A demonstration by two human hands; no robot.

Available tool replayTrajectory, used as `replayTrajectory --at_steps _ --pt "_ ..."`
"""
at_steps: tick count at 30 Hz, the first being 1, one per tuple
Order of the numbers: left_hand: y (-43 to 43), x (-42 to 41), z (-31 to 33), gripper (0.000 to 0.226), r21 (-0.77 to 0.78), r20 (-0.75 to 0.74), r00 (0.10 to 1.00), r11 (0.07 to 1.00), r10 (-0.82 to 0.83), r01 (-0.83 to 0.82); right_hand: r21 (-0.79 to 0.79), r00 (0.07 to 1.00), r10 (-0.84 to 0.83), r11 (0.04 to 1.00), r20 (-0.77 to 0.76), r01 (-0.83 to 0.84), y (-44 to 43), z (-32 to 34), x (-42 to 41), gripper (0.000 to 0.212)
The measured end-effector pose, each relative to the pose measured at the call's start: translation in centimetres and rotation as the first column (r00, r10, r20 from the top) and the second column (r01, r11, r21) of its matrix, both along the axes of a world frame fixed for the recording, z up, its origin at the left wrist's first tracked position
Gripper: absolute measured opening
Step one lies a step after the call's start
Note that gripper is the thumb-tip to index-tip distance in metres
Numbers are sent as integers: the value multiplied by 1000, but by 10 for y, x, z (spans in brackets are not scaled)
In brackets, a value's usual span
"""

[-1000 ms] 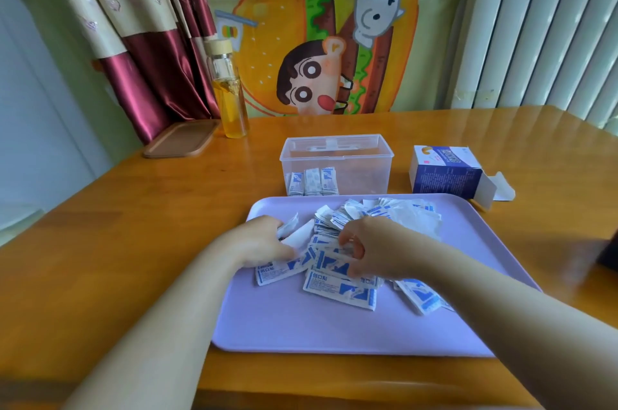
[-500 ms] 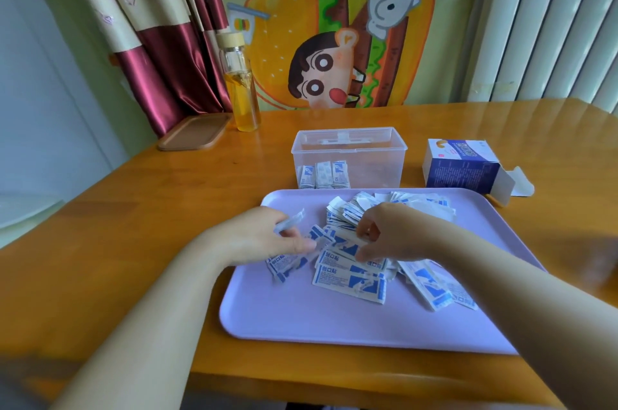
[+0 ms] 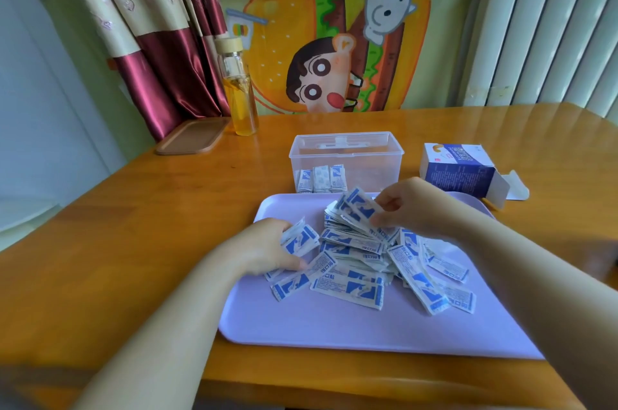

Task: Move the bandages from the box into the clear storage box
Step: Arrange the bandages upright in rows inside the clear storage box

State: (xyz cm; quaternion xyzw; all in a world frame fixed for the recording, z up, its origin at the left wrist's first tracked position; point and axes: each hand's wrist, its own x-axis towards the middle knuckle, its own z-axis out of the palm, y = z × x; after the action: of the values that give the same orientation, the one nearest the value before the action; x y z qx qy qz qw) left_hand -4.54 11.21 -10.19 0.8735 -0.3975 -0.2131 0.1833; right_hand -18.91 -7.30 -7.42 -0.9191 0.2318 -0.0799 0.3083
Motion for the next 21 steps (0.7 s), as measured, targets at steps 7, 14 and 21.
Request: replayTrajectory --at_steps 7,14,21 --pt "3 10 2 42 -42 115 974 980 198 -194 43 965 238 971 -115 -234 28 10 -4 8" --pt "13 7 6 16 -267 -49 990 953 133 -141 -90 922 336 930 -192 -357 59 0 1 21" --pt "11 -23 9 60 116 -84 981 976 -173 182 -379 871 161 853 -464 -360 65 -6 -5 54"
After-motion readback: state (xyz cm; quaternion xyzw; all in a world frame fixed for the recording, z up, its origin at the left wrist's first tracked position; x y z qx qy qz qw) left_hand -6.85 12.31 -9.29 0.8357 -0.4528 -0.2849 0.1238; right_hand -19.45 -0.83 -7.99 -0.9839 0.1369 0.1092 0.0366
